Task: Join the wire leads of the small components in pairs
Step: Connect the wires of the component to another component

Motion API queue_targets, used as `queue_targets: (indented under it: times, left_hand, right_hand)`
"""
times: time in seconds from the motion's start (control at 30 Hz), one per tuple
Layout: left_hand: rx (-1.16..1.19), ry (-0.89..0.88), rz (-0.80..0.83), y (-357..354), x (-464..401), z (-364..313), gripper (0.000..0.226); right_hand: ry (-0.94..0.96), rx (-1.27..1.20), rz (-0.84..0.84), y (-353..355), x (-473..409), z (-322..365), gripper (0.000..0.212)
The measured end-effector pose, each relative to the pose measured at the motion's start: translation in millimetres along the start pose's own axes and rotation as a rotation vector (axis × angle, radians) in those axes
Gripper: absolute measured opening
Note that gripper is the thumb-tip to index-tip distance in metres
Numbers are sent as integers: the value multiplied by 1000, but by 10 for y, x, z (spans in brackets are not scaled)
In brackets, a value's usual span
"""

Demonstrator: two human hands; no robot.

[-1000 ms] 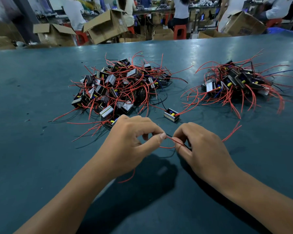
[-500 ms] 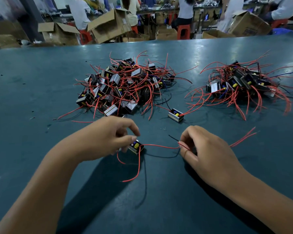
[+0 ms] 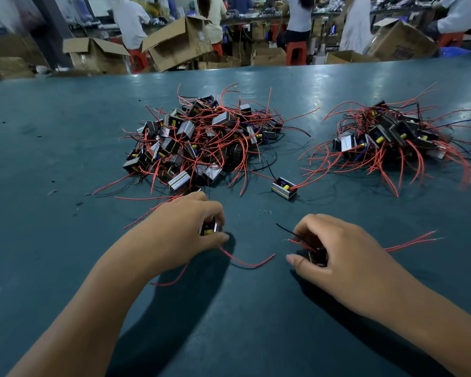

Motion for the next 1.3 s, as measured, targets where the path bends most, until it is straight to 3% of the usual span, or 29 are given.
queue_targets:
  times: [0.2, 0.47, 0.57, 0.7, 0.87, 0.93, 0.97, 1.1, 1.3]
  left_hand:
    - [181, -138, -32, 53, 31, -104, 37]
    - [155, -280, 1, 100, 68, -185, 18]
    - [217, -230, -106, 228, 97, -96, 12]
    - [400, -105, -387, 543, 193, 19, 11]
    - [883, -178, -505, 782, 350, -82, 8]
    - [1008, -138, -420, 701, 324, -143, 6]
    - [959, -93, -348, 598, 280, -195, 9]
    - [368, 79, -209, 182, 110, -305, 25]
    - [276, 103, -104, -13, 6, -257, 34]
  right_hand:
    - [-2, 4, 55, 12, -18, -48, 29]
    - [16, -126, 55, 82, -14, -30, 38]
    - [26, -173, 38, 114, -13, -6, 35]
    - [40, -186, 23, 123, -26, 26, 31]
    - [50, -203, 32, 138, -29, 45, 27]
    - [46, -201, 40, 145, -28, 38, 27]
    - [42, -203, 44, 147, -28, 30, 28]
    - [29, -231, 75, 150, -22, 21, 30]
    - [55, -301, 97, 158, -2, 72, 29]
Point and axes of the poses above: each hand's wrist, its own x-axis away from the middle knuckle, its own y-axis out of the back of the hand, z = x × y, the point moved 7 cm from there along -x, towards the middle knuckle, and after that the axes turned 12 degrees about -x, right-handed, at the moved point
